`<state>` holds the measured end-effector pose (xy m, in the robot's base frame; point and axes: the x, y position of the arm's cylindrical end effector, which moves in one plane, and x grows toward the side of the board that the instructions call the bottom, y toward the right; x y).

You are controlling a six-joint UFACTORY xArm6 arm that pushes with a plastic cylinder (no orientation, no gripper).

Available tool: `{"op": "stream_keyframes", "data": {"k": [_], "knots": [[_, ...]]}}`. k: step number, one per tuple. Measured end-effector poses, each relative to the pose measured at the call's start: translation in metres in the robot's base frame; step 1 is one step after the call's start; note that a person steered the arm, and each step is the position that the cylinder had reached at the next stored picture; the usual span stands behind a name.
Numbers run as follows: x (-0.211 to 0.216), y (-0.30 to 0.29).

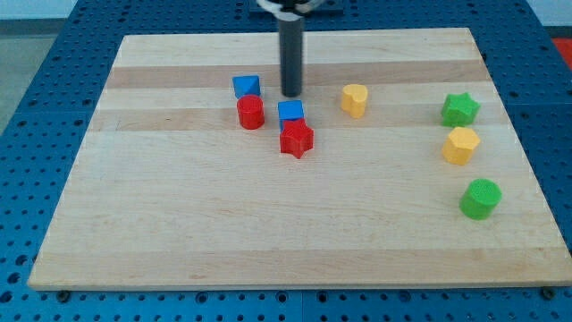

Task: Drag the heart to the top of the green star

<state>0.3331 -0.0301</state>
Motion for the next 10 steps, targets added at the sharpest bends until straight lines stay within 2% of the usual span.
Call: {"op": "stream_keyframes", "data": {"k": [1, 2, 3, 4, 5, 6, 7, 8, 9, 10], "knots": [[0.000, -0.031], [0.026, -0.027], [0.036, -0.011], [0.029, 0.047], [0.029, 0.063], [0.027, 0.108], [0.050, 0.101], [0.046, 0.132], [0.011, 0.140], [0.001, 0.129]]}}
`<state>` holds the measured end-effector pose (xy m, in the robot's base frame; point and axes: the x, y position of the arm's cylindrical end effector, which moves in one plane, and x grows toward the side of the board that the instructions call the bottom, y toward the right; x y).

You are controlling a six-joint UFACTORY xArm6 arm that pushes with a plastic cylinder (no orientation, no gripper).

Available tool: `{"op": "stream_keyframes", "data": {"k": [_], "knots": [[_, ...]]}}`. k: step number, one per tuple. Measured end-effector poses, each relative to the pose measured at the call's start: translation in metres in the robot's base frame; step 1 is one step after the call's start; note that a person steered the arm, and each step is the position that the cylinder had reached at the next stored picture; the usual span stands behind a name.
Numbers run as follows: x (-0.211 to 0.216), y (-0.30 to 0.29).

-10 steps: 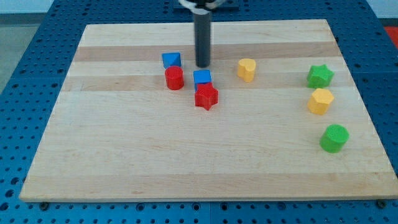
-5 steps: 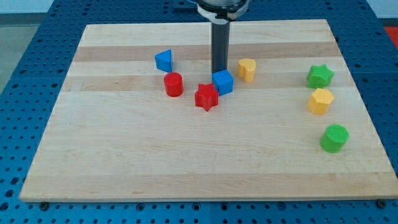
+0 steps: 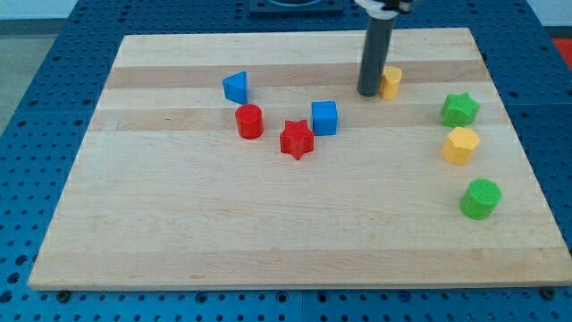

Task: Drag the heart to the top of the green star

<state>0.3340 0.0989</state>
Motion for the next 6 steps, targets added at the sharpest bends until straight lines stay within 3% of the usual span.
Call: {"op": "stream_keyframes", "data": {"k": [1, 6], "knots": [[-0.024, 0.053], [-0.029, 0.096]]}}
